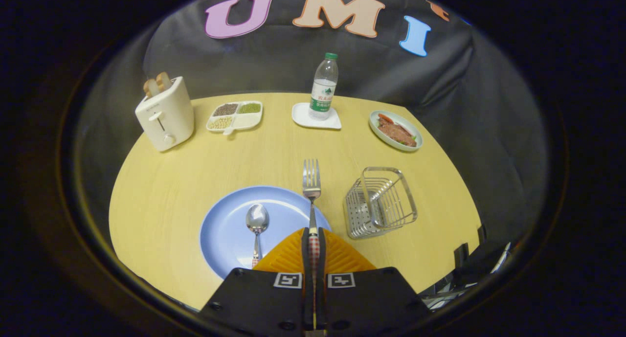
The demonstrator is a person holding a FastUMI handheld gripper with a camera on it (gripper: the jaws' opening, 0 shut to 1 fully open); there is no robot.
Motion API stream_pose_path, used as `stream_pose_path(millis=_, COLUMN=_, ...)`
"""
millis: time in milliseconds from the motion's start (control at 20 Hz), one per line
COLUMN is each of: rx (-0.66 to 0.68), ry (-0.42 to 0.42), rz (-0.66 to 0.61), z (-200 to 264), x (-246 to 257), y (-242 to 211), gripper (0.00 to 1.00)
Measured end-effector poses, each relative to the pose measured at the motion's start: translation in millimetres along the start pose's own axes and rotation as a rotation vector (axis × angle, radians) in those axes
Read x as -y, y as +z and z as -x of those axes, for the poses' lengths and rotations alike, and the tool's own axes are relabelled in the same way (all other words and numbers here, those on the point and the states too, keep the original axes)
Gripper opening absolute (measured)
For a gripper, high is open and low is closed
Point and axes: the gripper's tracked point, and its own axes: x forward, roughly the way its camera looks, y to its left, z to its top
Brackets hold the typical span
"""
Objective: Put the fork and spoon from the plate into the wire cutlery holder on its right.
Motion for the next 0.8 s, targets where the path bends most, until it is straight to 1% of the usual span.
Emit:
stream_pose_path(millis=150, rx=-0.066, ry=-0.036, rz=-0.067, z=12, x=12, y=8, gripper=0.05)
stream_pose_path(millis=250, rx=-0.114, ry=-0.049, rz=-0.144, z=22, x=18, y=14, gripper=0.05)
stream_pose_path(millis=400, rx=-0.208, ry=-0.098, rz=-0.249, z=35, x=37, y=22, gripper=0.05)
stream_pose_path(millis=600, rx=-0.413, ry=-0.187, rz=-0.343, z=35, x=69, y=16, gripper=0.05)
stream_pose_path(millis=700, rx=-0.526, ry=-0.191, rz=-0.402, z=30, x=76, y=10, gripper=0.05)
stream_pose_path(millis=800, rx=-0.623, ry=-0.173, rz=-0.433, z=19, x=81, y=5, gripper=0.05)
